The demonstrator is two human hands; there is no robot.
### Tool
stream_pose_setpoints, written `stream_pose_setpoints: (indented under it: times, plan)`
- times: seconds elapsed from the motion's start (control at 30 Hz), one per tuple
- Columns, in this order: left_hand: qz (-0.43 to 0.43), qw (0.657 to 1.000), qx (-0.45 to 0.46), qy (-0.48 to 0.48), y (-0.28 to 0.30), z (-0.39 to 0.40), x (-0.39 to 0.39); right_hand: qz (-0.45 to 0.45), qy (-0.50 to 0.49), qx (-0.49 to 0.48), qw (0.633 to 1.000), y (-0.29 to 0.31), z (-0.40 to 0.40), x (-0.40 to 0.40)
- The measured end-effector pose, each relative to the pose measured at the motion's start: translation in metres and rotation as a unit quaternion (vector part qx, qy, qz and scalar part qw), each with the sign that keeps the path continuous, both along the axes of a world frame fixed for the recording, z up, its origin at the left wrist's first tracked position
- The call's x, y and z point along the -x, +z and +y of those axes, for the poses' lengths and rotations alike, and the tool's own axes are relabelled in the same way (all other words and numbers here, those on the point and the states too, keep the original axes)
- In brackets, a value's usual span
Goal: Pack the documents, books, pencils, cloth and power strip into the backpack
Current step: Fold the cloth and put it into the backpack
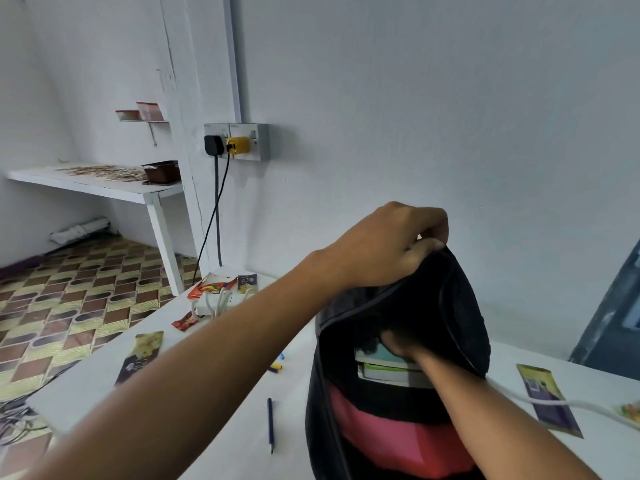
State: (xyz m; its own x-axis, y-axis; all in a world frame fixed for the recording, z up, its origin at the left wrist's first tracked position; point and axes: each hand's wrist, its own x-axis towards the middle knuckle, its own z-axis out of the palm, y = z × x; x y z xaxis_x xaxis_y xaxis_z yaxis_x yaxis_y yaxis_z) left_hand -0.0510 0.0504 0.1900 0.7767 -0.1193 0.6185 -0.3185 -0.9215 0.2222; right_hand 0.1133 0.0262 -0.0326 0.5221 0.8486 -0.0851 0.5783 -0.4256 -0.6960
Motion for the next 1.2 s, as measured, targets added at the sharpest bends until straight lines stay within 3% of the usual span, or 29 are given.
stream_pose_setpoints:
  times: [0.07, 0.17, 0.27, 0.4, 0.53, 0.7, 0.8, 0.87, 0.93, 1.0, 1.07, 1.2]
  plan:
    - [0.003, 1.0, 0.006, 0.002, -0.001, 0.001, 0.001, -0.044, 0.006, 0.064, 0.997, 0.006, -0.001, 0.004]
    - [0.013, 1.0, 0.022, -0.004, -0.001, 0.002, 0.003, -0.169, 0.041, 0.207, 0.963, 0.024, -0.001, 0.032]
    - [0.037, 0.999, 0.037, -0.01, -0.003, 0.001, 0.003, -0.245, 0.099, 0.206, 0.942, 0.054, -0.023, 0.071]
    - [0.076, 0.994, 0.08, -0.016, -0.011, -0.003, 0.006, -0.238, 0.205, 0.216, 0.924, 0.093, -0.074, 0.111]
    - [0.148, 0.973, 0.179, -0.02, -0.026, 0.0, 0.011, -0.148, 0.312, 0.208, 0.915, 0.149, -0.115, 0.135]
    - [0.299, 0.903, 0.306, -0.025, -0.071, 0.0, 0.021, 0.137, 0.398, 0.102, 0.901, 0.201, -0.143, 0.13]
    - [0.428, 0.864, 0.264, -0.011, -0.106, -0.003, 0.033, 0.275, 0.396, -0.013, 0.876, 0.202, -0.141, 0.108]
    - [0.505, 0.824, 0.255, -0.032, -0.127, -0.019, 0.042, 0.312, 0.303, -0.108, 0.894, 0.186, -0.13, 0.098]
    - [0.533, 0.814, 0.228, -0.037, -0.148, -0.035, 0.047, 0.219, 0.144, -0.169, 0.95, 0.153, -0.111, 0.088]
    - [0.544, 0.815, 0.196, -0.027, -0.166, -0.045, 0.051, 0.007, 0.024, -0.147, 0.989, 0.112, -0.096, 0.08]
    - [0.557, 0.811, 0.181, -0.012, -0.178, -0.049, 0.056, -0.111, 0.018, -0.092, 0.989, 0.075, -0.089, 0.082]
    - [0.538, 0.805, 0.25, -0.006, -0.182, -0.034, 0.073, -0.226, 0.093, 0.064, 0.967, 0.033, -0.08, 0.1]
